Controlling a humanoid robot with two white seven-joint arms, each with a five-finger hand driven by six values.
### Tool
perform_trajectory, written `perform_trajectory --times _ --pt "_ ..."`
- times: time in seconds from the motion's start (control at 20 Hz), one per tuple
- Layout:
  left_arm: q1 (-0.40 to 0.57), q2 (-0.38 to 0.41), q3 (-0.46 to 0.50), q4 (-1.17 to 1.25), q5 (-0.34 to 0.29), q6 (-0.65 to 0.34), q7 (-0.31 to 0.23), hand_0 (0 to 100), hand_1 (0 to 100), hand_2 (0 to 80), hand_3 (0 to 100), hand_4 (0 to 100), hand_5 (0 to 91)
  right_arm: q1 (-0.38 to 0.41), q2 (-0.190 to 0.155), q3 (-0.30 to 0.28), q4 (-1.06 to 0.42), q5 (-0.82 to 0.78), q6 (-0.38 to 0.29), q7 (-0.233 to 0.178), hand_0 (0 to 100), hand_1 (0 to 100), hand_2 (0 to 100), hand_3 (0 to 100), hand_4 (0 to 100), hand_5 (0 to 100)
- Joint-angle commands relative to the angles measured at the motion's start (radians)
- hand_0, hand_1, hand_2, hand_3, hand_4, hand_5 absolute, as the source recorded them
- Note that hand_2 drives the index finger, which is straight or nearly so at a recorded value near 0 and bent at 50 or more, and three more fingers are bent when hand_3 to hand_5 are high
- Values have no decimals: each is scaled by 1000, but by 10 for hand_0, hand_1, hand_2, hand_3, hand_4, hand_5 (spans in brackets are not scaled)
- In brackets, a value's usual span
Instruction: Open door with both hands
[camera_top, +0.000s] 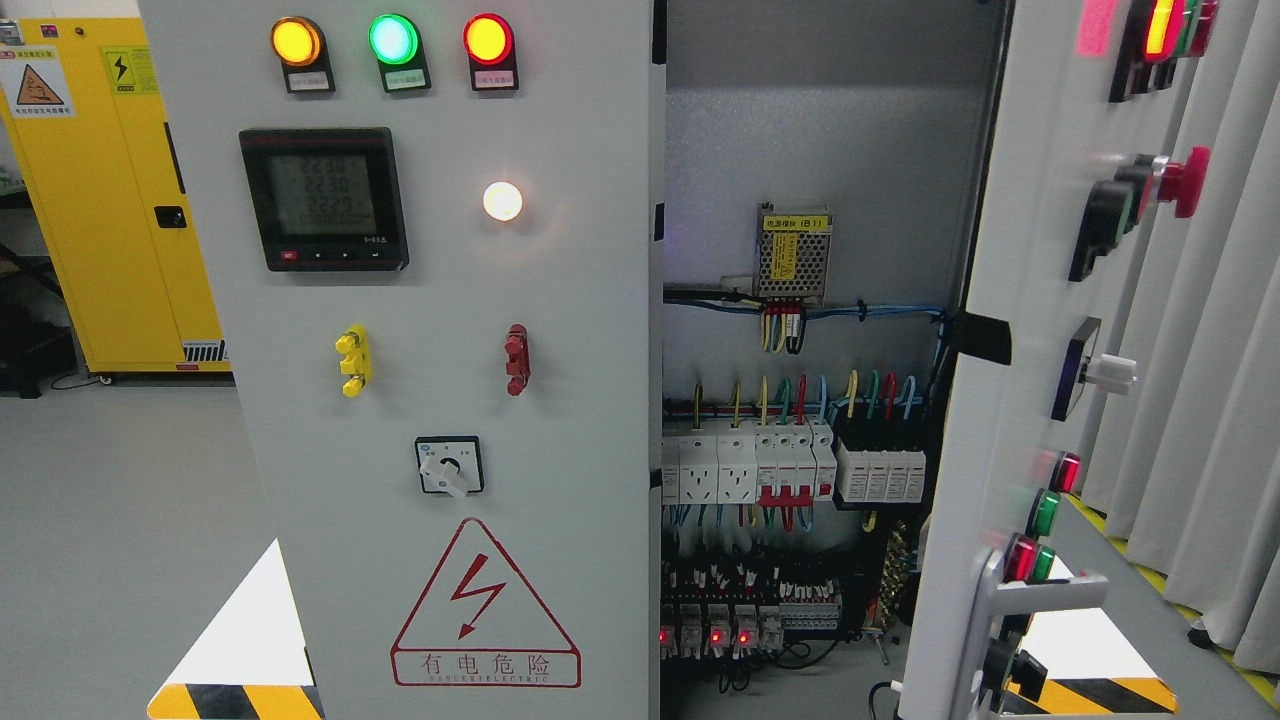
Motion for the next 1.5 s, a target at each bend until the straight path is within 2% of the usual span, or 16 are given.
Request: perform_trajectory --times 0.0,0.25,0.4,0.5,0.6,0.65,0.7,0.8,0.9,0.95,1.05,1.3,1.45 --pt "1 -7 4 -1 0 -3 6 0 0 0 0 0 0 -5 -11 1 0 0 0 0 244 0 0 0 0 0" --pt "8 -3 4 -15 4 -10 1 0 0 0 0 0 0 -5 -11 1 0 0 0 0 244 0 0 0 0 0" --pt "15 7 0 -28 2 -138 -2 0 0 0 0 0 0 -5 -11 1 0 0 0 0 245 0 0 0 0 0" --pt "67 34 -5 -129 0 -247 -4 0 0 0 0 0 0 -5 -20 1 0 0 0 0 245 0 0 0 0 0" --pt "158 72 -2 -322 5 -254 -16 0 0 0 0 0 0 -5 -23 1 0 1 0 0 245 0 0 0 0 0" --pt "187 92 0 -394 11 -254 -45 0 0 0 0 0 0 -5 -23 1 0 0 0 0 245 0 0 0 0 0" --pt "207 108 1 -450 14 -254 -103 0 0 0 0 0 0 -5 -23 1 0 0 0 0 245 0 0 0 0 0" --pt "239 146 7 -533 19 -254 -286 0 0 0 0 0 0 -6 -25 1 0 0 0 0 246 0 0 0 0 0" --pt "259 191 7 -611 72 -254 -500 0 0 0 0 0 0 -5 -25 1 0 0 0 0 245 0 0 0 0 0" --pt "267 212 7 -646 108 -254 -555 0 0 0 0 0 0 -5 -25 1 0 0 0 0 245 0 0 0 0 0" --pt "282 269 7 -738 155 -250 -565 0 0 0 0 0 0 -5 -26 1 0 0 0 0 245 0 0 0 0 0" --pt "389 468 12 -1131 220 -246 -565 0 0 0 0 0 0 -5 -49 1 1 0 0 0 247 0 0 0 0 0" --pt "429 557 88 -1307 240 -246 -571 0 0 0 0 0 0 -5 -49 1 0 0 0 0 246 0 0 0 0 0"
